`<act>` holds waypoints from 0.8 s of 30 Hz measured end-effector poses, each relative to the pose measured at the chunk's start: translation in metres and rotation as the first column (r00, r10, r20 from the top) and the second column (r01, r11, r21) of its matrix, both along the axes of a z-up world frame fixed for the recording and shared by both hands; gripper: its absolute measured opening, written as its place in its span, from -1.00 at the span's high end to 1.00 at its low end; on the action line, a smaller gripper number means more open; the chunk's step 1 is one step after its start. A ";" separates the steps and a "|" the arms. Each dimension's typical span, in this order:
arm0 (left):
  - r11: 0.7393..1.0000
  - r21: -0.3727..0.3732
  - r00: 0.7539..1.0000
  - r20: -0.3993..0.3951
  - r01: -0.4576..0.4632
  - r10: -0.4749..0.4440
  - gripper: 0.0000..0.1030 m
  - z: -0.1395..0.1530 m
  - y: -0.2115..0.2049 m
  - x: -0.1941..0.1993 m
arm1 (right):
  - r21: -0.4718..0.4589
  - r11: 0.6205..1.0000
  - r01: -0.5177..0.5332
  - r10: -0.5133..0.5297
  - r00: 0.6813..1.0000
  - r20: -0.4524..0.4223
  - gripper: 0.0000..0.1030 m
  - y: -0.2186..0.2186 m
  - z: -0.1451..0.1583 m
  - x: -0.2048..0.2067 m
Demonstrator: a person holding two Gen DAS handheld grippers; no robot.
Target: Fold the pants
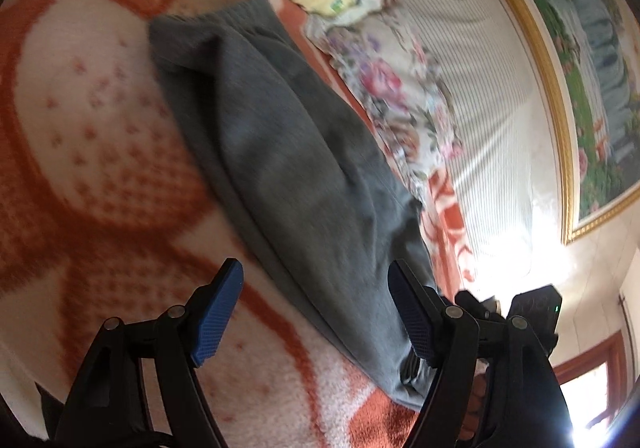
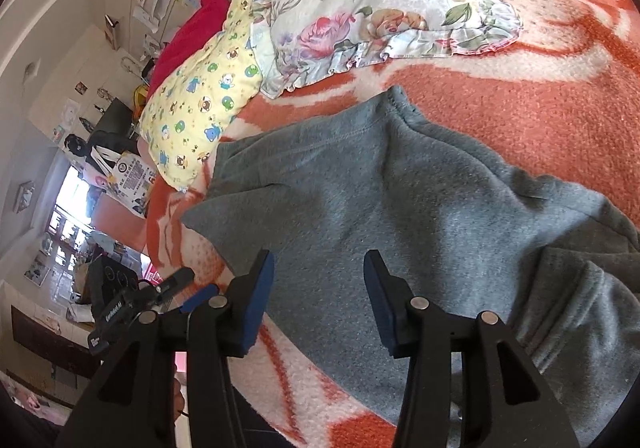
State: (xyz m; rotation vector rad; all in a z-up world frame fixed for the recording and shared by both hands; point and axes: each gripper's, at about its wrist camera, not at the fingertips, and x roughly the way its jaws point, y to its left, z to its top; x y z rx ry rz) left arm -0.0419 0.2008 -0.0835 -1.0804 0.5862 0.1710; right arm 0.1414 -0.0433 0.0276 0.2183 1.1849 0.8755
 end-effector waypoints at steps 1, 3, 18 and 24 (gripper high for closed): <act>1.000 -0.005 1.000 -0.001 -0.014 0.014 -0.51 -0.002 0.006 -0.001 | -0.001 1.000 -0.005 0.005 1.000 -0.001 0.04 0.003 -0.001 0.000; 0.999 -0.012 0.999 -0.005 -0.045 0.045 -0.53 -0.004 0.017 -0.003 | -0.008 1.000 -0.014 0.014 1.000 0.000 0.00 0.009 -0.002 0.001; 0.971 -0.093 0.975 -0.038 -0.221 0.218 -0.55 -0.016 0.081 0.006 | -0.080 0.968 -0.239 0.248 0.961 0.124 -0.07 0.134 0.008 0.030; 0.961 -0.113 0.968 -0.033 -0.252 0.250 -0.59 -0.017 0.097 0.018 | -0.139 0.926 -0.352 0.374 0.906 0.198 -0.09 0.209 0.010 0.046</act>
